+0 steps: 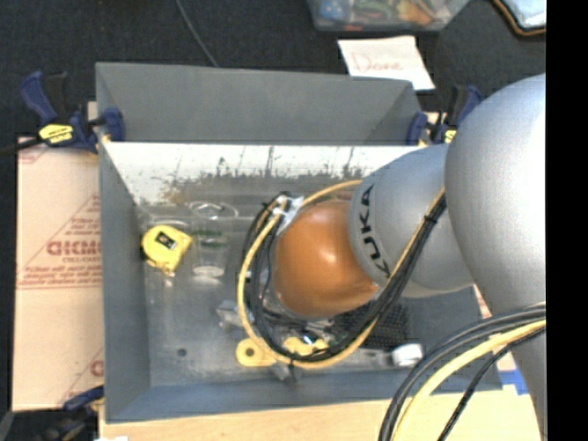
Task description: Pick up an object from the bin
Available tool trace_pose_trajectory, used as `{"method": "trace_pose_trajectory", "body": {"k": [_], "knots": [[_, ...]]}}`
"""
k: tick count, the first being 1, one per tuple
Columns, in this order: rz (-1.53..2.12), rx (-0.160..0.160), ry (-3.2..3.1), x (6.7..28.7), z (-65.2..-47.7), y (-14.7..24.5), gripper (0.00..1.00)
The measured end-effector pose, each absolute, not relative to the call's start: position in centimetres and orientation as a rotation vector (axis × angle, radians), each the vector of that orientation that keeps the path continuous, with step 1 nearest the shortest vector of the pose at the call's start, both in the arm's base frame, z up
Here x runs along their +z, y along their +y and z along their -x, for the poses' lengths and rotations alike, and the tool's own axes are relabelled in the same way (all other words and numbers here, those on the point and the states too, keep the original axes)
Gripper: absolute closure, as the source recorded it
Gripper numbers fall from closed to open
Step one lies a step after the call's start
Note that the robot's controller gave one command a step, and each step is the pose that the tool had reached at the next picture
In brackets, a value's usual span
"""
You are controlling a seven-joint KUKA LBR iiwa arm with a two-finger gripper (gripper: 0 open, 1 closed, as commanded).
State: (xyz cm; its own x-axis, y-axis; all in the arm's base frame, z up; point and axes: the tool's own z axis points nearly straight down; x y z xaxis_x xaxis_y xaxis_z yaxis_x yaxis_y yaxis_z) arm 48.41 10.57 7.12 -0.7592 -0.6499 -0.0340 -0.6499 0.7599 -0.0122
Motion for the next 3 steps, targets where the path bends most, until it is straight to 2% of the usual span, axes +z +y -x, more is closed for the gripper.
{"method": "trace_pose_trajectory", "body": {"k": [1,2,3], "knots": [[1.2,-0.015,2.833,7.2,-50.5,5.3,1.0],[1.2,-0.015,2.833,7.2,-50.5,5.3,1.0],[1.338,-0.023,2.763,7.3,-51.7,11.4,1.0]]}}
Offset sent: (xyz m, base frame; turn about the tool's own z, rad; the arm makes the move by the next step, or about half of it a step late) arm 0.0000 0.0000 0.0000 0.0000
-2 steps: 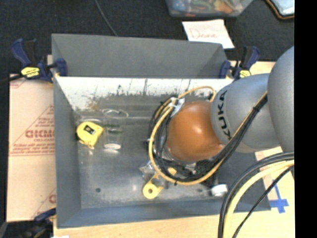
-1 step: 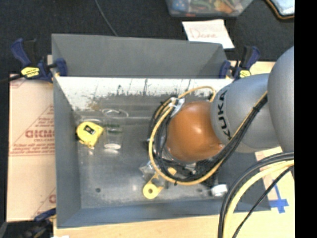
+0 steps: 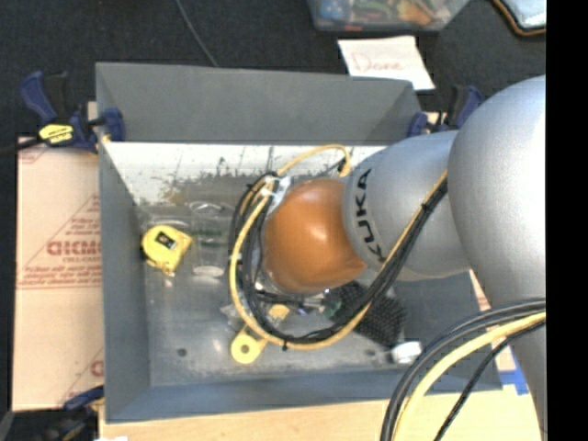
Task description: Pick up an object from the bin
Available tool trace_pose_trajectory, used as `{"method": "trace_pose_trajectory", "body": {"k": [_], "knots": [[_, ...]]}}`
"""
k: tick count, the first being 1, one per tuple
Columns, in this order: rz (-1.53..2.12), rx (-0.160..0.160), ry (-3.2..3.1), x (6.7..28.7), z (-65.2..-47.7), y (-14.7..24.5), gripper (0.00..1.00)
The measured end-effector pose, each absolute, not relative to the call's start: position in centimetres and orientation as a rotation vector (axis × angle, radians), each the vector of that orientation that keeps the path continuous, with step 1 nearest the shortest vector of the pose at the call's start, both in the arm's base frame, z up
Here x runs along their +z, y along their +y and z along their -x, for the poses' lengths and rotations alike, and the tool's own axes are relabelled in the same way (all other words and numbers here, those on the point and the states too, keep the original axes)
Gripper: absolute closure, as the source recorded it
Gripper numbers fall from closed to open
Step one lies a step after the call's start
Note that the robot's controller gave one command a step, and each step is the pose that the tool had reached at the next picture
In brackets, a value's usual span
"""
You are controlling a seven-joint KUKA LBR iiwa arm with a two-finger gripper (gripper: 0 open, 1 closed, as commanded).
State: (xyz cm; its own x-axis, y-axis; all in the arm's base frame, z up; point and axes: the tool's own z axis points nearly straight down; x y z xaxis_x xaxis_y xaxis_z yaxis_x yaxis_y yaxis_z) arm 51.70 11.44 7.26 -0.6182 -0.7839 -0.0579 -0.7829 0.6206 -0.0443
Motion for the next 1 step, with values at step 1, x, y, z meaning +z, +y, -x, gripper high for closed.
{"method": "trace_pose_trajectory", "body": {"k": [1], "knots": [[1.339,-0.023,2.772,7.09,-50.69,11.18,0.0]]}}
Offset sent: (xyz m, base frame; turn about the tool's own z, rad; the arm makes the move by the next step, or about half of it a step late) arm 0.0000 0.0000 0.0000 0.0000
